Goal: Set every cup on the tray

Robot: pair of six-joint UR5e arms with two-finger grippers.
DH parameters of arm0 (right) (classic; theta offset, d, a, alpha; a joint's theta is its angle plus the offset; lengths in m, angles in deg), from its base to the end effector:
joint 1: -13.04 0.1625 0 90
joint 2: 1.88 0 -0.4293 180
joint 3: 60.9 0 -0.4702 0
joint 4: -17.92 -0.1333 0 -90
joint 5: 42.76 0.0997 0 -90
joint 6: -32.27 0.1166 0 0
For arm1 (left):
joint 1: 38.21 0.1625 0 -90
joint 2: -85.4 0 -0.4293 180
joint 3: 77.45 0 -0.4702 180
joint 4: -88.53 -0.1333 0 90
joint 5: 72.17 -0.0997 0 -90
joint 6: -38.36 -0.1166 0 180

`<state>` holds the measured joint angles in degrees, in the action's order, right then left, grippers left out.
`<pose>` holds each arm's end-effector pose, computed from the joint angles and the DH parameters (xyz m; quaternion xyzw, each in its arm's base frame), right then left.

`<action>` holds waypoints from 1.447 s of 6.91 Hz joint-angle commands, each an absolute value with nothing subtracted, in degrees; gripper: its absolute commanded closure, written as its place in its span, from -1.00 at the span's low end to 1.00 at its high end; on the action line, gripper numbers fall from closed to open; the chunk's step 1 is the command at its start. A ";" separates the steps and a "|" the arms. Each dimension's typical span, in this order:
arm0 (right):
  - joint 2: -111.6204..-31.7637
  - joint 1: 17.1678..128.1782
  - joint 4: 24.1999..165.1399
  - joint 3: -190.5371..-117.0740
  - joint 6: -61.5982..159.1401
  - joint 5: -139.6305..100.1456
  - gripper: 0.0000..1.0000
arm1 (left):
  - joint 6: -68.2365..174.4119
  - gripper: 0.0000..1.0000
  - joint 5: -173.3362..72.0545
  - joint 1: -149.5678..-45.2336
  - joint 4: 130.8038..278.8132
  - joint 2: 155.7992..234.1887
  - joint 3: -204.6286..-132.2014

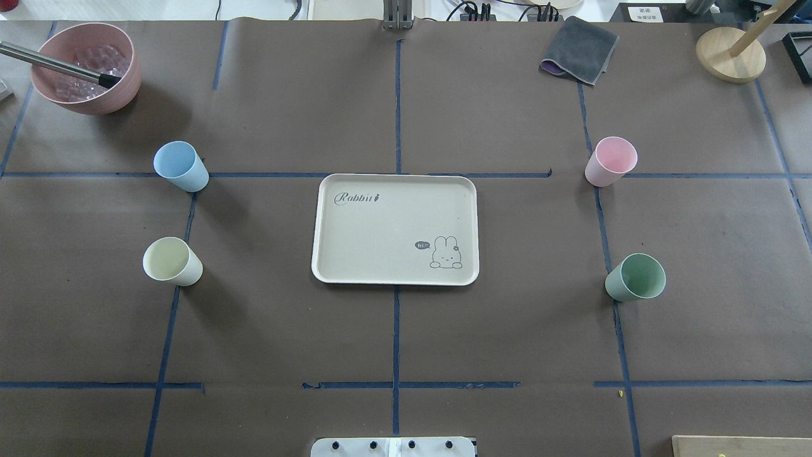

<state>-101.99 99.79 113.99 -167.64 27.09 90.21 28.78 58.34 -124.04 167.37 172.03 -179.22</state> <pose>0.0258 -0.4945 0.6152 0.0107 -0.3661 -0.0702 0.9279 -0.0185 -0.5380 0.6157 -0.0062 0.3468 0.1040 0.9321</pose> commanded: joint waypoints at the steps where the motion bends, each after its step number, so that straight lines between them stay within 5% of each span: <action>1: -101.99 99.79 113.99 -167.77 27.17 90.13 -1.00 | 28.95 -1.00 58.52 -123.38 167.37 171.97 -179.22; 5: -97.00 98.65 113.99 -167.95 27.61 93.44 -1.00 | 28.86 -1.00 58.78 -123.28 167.37 171.97 -179.22; 10: -81.38 86.63 113.99 -164.45 42.66 92.08 -0.99 | 28.78 -1.00 58.61 -123.02 167.45 172.15 -180.10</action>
<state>-85.65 89.44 114.01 -165.95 35.58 93.63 28.77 58.61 -123.10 167.39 172.10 -179.86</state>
